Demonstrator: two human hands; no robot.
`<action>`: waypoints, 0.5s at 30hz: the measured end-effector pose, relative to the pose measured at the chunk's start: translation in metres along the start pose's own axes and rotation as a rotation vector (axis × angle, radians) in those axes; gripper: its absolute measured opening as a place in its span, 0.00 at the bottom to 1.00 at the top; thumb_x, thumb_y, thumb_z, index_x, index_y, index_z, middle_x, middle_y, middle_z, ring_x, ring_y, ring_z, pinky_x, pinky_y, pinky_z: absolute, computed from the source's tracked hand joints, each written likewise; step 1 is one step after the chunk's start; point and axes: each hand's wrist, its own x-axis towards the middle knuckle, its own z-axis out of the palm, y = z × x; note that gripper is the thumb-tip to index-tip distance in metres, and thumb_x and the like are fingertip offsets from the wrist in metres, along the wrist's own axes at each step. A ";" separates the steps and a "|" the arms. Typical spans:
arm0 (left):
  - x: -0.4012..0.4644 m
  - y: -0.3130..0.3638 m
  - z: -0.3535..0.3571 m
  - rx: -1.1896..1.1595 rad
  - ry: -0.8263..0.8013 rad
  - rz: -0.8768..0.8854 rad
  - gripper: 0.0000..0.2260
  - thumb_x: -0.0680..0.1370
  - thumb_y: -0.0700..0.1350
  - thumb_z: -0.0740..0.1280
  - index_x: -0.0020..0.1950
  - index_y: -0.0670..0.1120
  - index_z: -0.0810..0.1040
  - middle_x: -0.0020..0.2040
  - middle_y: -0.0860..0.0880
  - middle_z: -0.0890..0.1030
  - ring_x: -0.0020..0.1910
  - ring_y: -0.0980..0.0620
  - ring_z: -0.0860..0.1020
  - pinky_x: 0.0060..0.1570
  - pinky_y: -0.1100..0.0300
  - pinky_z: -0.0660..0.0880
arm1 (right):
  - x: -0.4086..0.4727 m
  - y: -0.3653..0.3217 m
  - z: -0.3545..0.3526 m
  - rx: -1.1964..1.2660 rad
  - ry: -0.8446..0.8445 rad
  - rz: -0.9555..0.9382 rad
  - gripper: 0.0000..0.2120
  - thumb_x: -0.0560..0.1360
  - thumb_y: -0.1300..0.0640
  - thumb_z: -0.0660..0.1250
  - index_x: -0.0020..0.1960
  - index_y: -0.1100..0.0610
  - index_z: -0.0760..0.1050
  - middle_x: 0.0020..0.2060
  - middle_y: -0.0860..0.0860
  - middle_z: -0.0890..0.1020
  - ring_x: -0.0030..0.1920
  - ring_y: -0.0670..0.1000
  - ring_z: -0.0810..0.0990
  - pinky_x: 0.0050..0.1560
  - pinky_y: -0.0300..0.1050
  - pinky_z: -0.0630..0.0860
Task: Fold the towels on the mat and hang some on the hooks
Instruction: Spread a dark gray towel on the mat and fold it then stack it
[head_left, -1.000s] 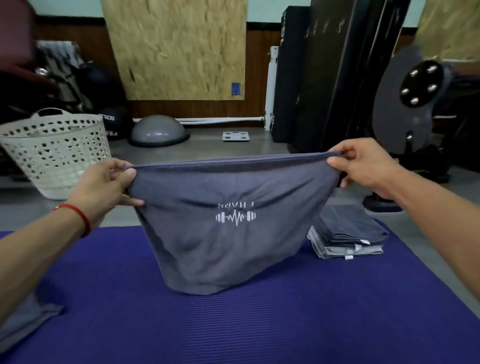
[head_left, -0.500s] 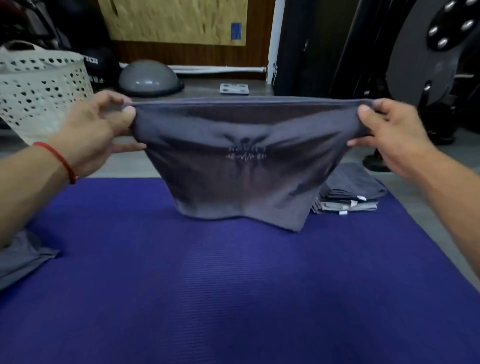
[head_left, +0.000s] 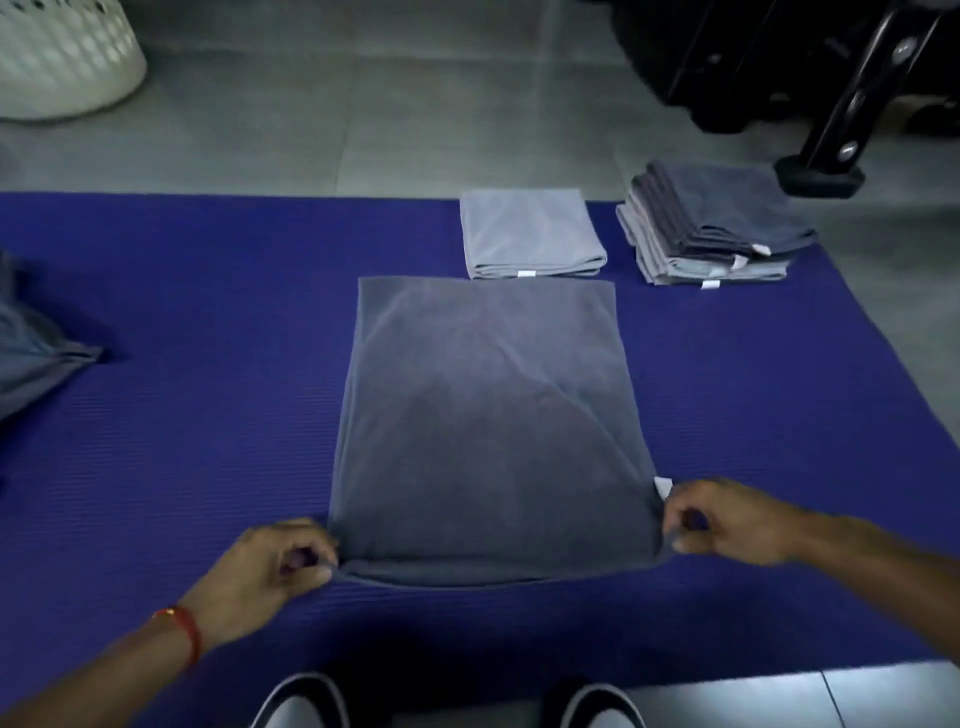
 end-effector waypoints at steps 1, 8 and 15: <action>-0.007 -0.003 0.004 0.068 0.008 0.024 0.03 0.72 0.48 0.73 0.43 0.56 0.83 0.49 0.57 0.83 0.50 0.59 0.83 0.52 0.64 0.77 | -0.003 0.004 0.008 -0.054 -0.021 -0.004 0.08 0.72 0.51 0.74 0.41 0.39 0.78 0.45 0.37 0.81 0.46 0.42 0.79 0.49 0.36 0.74; -0.028 -0.024 0.017 0.362 -0.132 0.287 0.04 0.74 0.53 0.71 0.45 0.56 0.78 0.47 0.64 0.77 0.50 0.65 0.78 0.49 0.66 0.75 | -0.021 0.000 0.051 -0.185 -0.198 -0.126 0.08 0.69 0.49 0.72 0.48 0.42 0.82 0.46 0.43 0.83 0.47 0.42 0.81 0.49 0.41 0.78; 0.046 0.027 -0.032 0.319 -0.183 -0.003 0.11 0.72 0.46 0.67 0.48 0.60 0.83 0.49 0.61 0.84 0.48 0.63 0.81 0.50 0.69 0.75 | 0.015 -0.018 -0.025 -0.039 -0.041 0.019 0.06 0.77 0.51 0.71 0.46 0.40 0.83 0.43 0.38 0.85 0.47 0.37 0.82 0.51 0.33 0.77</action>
